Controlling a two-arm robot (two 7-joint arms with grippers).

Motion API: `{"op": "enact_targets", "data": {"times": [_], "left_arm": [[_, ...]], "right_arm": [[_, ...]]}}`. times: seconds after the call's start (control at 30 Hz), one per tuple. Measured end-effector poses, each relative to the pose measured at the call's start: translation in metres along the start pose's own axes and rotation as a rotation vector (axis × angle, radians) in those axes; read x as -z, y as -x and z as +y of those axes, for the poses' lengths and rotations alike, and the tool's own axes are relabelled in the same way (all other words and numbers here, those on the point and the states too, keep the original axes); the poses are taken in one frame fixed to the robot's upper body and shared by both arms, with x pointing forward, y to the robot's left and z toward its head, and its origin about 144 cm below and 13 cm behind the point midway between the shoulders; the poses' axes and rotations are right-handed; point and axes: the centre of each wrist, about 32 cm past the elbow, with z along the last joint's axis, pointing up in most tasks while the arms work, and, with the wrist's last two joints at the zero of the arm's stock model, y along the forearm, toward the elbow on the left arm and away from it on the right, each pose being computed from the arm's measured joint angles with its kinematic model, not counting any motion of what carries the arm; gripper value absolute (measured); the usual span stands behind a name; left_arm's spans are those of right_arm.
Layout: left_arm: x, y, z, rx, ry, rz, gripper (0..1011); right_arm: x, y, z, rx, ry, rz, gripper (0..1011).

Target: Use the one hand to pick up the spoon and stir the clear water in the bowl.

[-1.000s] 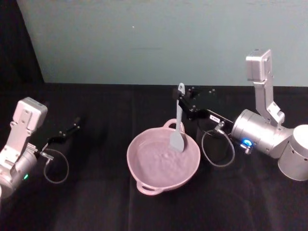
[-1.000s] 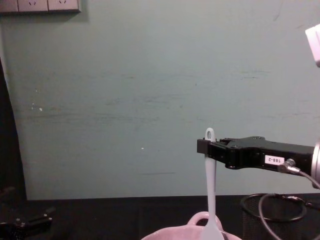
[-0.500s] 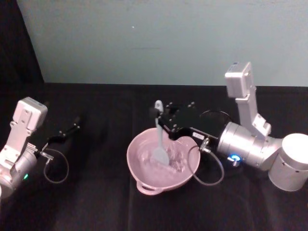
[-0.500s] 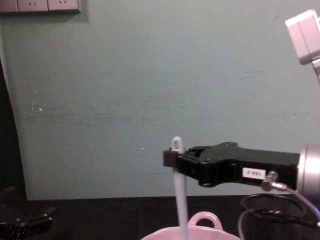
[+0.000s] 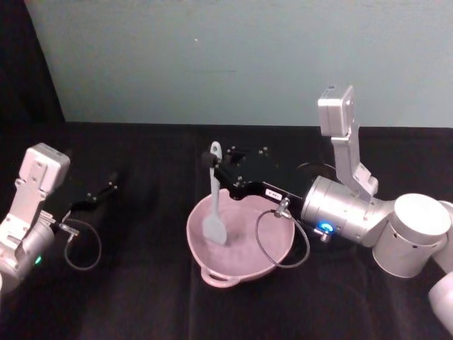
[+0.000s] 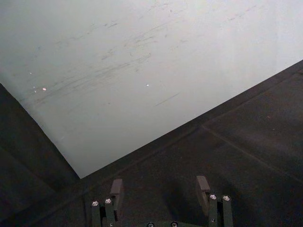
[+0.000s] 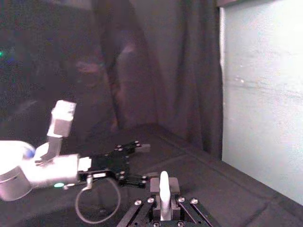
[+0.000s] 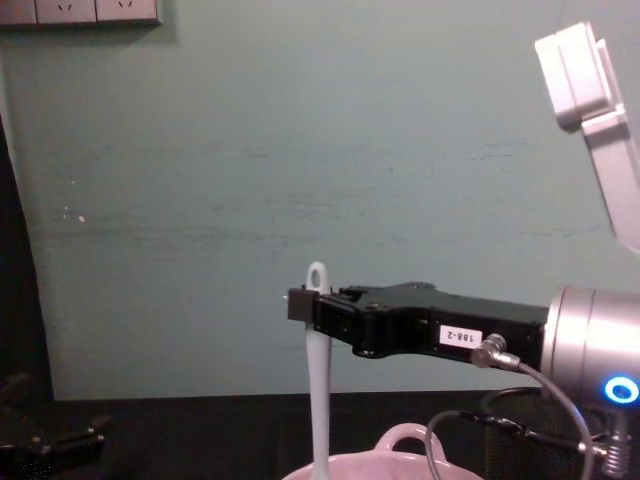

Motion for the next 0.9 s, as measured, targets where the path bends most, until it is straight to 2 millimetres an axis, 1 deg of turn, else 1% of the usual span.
{"op": "enact_targets", "data": {"times": [0.2,0.37,0.53,0.8,0.9], "left_arm": [[0.0,0.0,0.0,0.0,0.0,0.0,1005],[0.0,0.0,0.0,0.0,0.0,0.0,1005],[0.0,0.0,0.0,0.0,0.0,0.0,1005],[0.0,0.0,0.0,0.0,0.0,0.0,1005],[0.0,0.0,0.0,0.0,0.0,0.0,1005]], "right_arm": [[0.007,-0.015,0.003,0.055,0.005,0.038,113],[0.008,-0.027,-0.006,0.119,0.012,0.031,113],[0.006,-0.032,-0.017,0.159,0.021,-0.008,113],[0.0,-0.03,-0.025,0.157,0.029,-0.058,113],[-0.005,-0.023,-0.026,0.137,0.041,-0.097,113]]}}
